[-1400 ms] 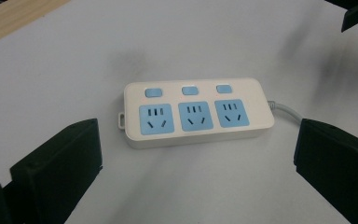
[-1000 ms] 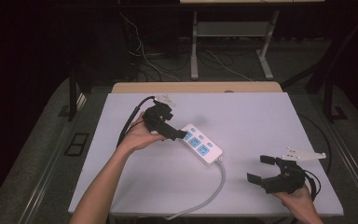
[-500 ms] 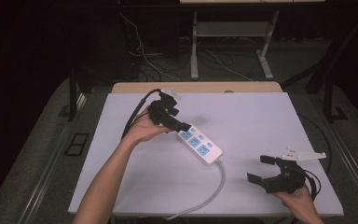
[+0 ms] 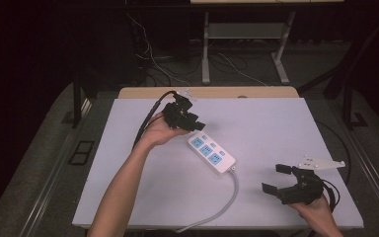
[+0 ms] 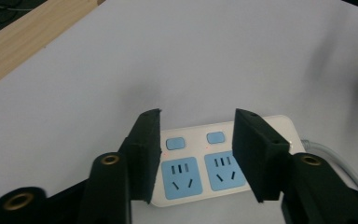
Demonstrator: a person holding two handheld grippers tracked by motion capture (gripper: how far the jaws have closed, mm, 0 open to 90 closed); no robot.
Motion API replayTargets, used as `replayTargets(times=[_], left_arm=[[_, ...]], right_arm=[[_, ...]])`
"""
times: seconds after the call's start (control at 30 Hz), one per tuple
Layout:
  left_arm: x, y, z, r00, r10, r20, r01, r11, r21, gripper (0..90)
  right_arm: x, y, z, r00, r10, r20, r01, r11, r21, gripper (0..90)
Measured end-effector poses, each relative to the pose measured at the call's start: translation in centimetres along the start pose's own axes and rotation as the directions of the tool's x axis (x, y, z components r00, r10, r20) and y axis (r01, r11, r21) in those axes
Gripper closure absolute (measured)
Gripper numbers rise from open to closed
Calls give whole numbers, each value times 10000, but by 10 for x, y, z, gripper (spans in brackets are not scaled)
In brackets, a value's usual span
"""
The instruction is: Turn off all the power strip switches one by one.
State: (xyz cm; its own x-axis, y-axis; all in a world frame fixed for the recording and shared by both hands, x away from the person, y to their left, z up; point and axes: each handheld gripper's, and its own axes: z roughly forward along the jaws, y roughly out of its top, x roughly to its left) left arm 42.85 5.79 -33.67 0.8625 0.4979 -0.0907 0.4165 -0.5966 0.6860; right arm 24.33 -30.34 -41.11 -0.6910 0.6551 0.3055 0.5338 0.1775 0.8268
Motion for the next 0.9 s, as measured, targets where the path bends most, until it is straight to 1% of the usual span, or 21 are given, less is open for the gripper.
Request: replayTargets(times=[0.13, 0.23, 0.3, 0.33, 0.47, 0.6, 0.73, 0.8, 0.83, 0.9], left_arm=[[1, 0, 7, 9999, -123, -29, 122, 9999, -102, 601], [2, 0, 13, 9999, -139, -103, 138, 9998, -145, 632], [3, -1, 16, 9997, -127, -189, 126, 9999, -63, 662], [3, -1, 18, 9997, -104, -199, 103, 9999, -61, 677], [5, -2, 25, 9996, -225, -184, 222, 9996, -150, 721], [7, -4, 30, 9995, -283, -130, 281, 9995, -146, 768], [8, -6, 36, 9991, -410, 72, 411, 9990, -179, 842], [9, -7, 39, 9987, -491, 123, 493, 9986, -187, 851], [9, -7, 41, 9990, -432, 147, 434, 9990, -127, 859], [9, -8, 44, 9988, -466, 154, 467, 9989, -60, 874]], right_arm=[[0, 0, 0, 10000, 0, -2, 0, 10000, 11, 10], [-1, 0, 0, 10000, 1, -6, -1, 10000, 19, 10], [-1, 0, 0, 10000, -16, -6, 16, 10000, 32, 10], [-1, 0, 0, 10000, 5, -5, -5, 10000, 20, 10], [-2, 0, 0, 10000, -2, -5, 2, 10000, 21, 9], [-2, 0, -1, 10000, 4, 4, -4, 10000, 23, 10], [-2, 0, -1, 10000, 17, -3, -17, 10000, 55, 10], [-3, 0, -1, 10000, 12, -8, -12, 10000, 53, 10], [-3, 0, -1, 10000, 15, -5, -15, 10000, 64, 10], [-3, 0, -1, 10000, 19, -8, -19, 10000, 73, 10]])
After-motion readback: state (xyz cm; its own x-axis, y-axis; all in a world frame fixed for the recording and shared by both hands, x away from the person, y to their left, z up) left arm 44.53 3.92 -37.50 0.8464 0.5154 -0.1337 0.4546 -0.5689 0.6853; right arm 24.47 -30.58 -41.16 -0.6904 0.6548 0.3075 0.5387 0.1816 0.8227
